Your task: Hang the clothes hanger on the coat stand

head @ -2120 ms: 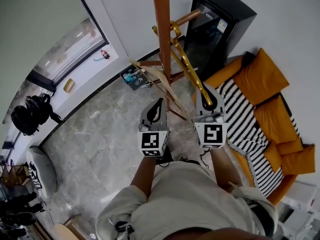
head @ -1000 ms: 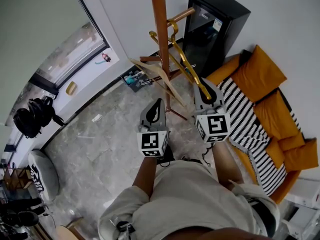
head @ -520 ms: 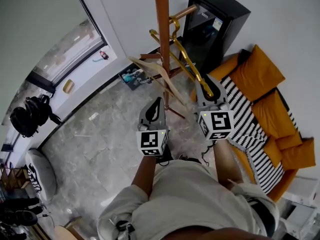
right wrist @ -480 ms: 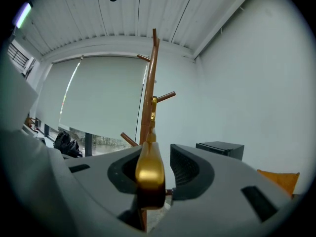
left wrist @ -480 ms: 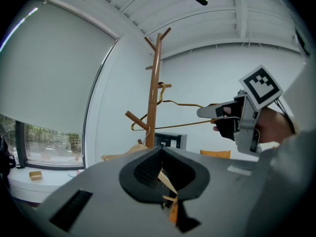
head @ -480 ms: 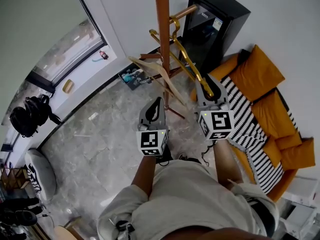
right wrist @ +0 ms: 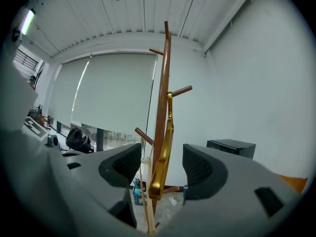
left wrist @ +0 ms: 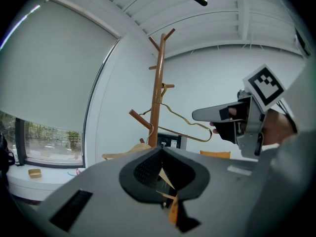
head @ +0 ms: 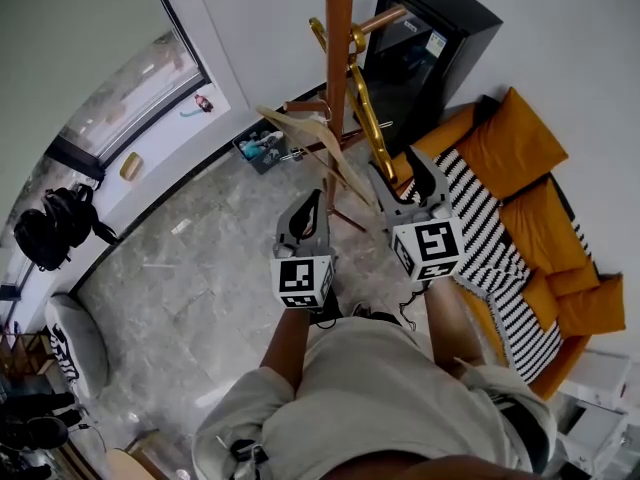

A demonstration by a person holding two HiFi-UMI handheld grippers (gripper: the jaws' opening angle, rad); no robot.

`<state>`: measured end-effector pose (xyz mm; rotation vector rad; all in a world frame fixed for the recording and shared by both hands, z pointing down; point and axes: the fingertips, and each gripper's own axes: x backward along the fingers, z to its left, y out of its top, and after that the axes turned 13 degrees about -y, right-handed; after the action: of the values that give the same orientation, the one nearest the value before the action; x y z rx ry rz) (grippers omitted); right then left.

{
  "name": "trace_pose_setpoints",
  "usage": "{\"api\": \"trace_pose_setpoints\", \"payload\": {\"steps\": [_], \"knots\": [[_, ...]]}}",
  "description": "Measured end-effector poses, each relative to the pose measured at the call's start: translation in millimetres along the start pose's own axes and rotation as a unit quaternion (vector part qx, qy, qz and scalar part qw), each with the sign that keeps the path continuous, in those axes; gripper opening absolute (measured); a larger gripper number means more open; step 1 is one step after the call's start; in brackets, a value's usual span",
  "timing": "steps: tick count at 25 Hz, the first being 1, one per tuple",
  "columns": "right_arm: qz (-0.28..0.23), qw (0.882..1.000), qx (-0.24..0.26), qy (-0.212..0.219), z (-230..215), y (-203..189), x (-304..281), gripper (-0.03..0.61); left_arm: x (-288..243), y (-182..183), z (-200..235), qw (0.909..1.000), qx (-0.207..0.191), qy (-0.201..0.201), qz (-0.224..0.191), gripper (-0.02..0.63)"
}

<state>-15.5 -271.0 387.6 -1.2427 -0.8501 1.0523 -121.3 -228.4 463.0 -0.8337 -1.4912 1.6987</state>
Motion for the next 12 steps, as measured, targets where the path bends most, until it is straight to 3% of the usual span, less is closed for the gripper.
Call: {"api": "trace_pose_setpoints", "payload": {"steps": [12], "knots": [[-0.023, 0.999, -0.006, 0.028, 5.1, -0.6, 30.3, 0.238, 16.3, -2.5, -15.8, 0.9999, -0.001, 0.016, 0.005, 0.009]]}}
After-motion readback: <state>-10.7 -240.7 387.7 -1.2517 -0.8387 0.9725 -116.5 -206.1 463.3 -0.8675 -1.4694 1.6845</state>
